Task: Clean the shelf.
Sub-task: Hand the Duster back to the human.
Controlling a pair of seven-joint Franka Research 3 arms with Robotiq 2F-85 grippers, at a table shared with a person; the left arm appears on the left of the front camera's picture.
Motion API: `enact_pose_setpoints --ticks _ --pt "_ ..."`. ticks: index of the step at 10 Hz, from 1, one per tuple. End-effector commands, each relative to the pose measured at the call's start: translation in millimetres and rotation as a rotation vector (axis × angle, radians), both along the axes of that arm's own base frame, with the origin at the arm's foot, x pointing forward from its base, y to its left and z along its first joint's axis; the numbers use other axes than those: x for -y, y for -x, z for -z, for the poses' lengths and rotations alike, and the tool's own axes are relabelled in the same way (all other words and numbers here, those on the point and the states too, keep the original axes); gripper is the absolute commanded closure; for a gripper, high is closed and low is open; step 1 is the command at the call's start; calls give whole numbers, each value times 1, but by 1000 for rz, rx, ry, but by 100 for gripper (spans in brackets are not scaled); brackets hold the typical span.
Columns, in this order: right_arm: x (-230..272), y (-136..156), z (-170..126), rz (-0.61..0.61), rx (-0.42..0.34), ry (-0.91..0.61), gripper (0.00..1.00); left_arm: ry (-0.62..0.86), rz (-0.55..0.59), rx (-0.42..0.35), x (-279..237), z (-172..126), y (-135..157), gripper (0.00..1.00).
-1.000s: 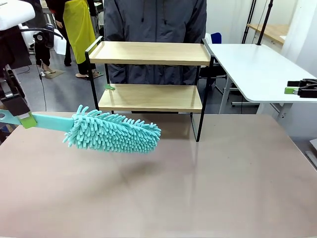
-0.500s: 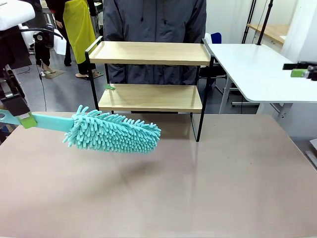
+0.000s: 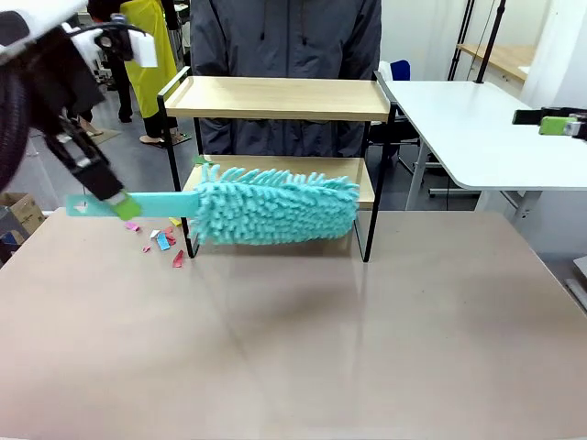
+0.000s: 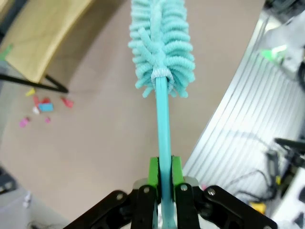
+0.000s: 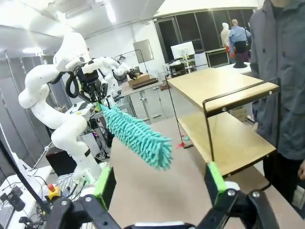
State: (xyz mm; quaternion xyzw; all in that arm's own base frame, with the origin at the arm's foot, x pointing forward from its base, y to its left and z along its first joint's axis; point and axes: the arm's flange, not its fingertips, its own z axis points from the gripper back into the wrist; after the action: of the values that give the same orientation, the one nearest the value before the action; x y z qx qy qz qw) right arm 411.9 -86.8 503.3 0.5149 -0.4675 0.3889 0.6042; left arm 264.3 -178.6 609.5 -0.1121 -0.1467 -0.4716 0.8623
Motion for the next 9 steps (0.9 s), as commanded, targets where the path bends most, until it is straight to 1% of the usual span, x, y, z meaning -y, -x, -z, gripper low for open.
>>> enact_pose_setpoints --ticks 1,2,3,5,6,7,8,9 --pt "-24 8 4 97 -6 -18 0 100 48 44 9 25 5 87" --pt "-19 2 9 127 67 -34 0 135 108 31 10 27 4 87" --pt "-10 6 4 29 -3 -3 0 45 6 17 8 12 0 87" --pt "-10 6 4 29 -3 -3 0 45 6 17 8 12 0 87" --pt "-14 6 9 60 6 -12 0 68 28 21 12 21 1 87" --pt "-20 8 14 31 41 -4 0 110 64 15 18 36 -4 87" --pt "-26 9 18 -9 81 6 0 189 95 27 14 47 -8 87" --pt "-29 13 20 -34 112 -11 0 225 116 33 10 54 -3 87"
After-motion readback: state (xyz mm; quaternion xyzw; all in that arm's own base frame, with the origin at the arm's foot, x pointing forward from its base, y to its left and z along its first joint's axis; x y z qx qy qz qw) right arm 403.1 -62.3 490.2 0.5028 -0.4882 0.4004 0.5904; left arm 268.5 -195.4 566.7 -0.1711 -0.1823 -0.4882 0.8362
